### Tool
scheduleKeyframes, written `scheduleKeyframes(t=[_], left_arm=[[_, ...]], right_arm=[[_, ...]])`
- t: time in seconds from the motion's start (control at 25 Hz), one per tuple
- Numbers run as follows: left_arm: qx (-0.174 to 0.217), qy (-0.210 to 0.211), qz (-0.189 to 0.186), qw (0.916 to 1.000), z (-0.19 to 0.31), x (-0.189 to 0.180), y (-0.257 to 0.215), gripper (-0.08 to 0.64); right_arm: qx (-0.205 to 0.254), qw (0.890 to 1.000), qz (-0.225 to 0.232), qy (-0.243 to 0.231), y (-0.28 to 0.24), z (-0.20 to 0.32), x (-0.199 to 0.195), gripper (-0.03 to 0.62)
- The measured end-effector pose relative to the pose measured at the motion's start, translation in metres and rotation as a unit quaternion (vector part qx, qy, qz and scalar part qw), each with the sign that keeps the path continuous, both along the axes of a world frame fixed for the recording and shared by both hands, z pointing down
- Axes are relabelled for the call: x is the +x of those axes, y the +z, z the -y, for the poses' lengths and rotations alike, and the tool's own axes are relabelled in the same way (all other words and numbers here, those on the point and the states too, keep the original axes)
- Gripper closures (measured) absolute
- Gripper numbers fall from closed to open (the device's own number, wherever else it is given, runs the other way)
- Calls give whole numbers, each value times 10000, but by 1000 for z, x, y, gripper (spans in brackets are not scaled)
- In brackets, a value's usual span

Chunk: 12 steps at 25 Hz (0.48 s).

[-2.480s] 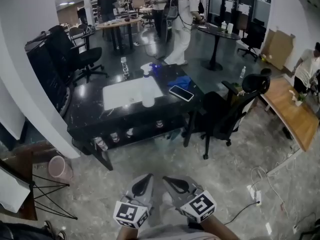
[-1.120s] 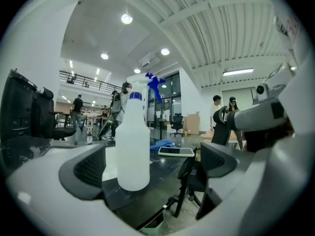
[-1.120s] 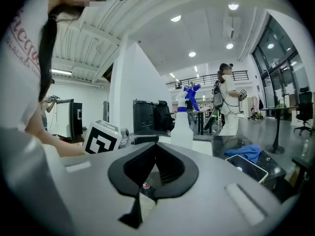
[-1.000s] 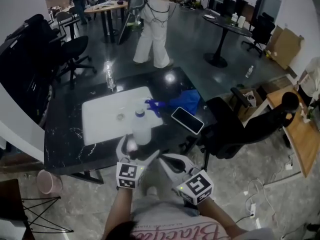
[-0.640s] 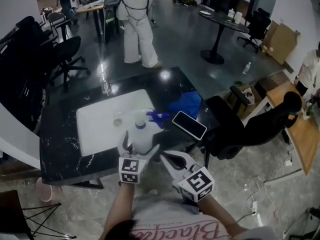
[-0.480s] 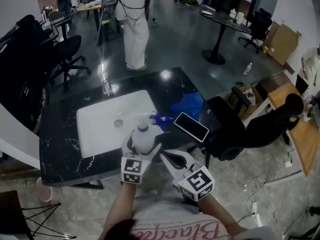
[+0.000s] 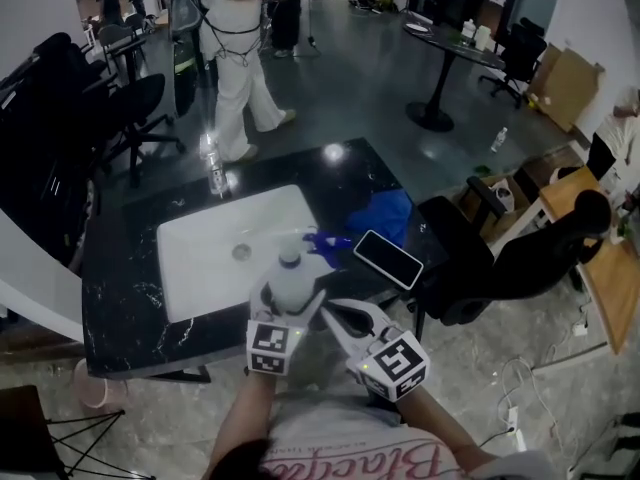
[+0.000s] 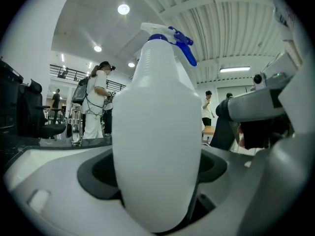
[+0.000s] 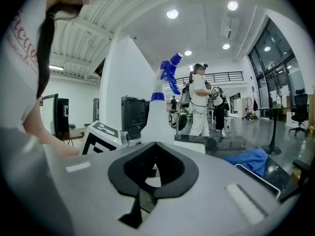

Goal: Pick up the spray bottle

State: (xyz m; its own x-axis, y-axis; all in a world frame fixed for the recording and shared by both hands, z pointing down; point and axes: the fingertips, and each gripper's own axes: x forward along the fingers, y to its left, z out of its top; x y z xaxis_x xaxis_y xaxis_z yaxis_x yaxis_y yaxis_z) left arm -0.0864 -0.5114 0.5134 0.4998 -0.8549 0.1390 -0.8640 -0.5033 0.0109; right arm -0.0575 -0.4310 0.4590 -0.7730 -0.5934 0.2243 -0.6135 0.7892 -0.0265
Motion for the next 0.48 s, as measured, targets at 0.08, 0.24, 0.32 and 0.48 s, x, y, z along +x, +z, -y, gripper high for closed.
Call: scheduleKeyframes(t=[0.08, 0.24, 0.32, 0.48], left_arm=[[46, -35, -11, 10000, -3, -3, -12, 155], [168, -158, 26, 9997, -11, -11, -48, 155], [200, -244, -8, 9995, -15, -17, -67, 153], [228, -371, -181, 9989, -24, -30, -103, 153]], right_arm=[[57, 9999, 128, 2, -7, 2, 1, 591], [281, 9990, 341, 35, -29, 5, 2, 591], [417, 9982, 420, 47, -45, 6, 2, 591], [873, 9954, 403, 29, -77, 4, -5, 591]])
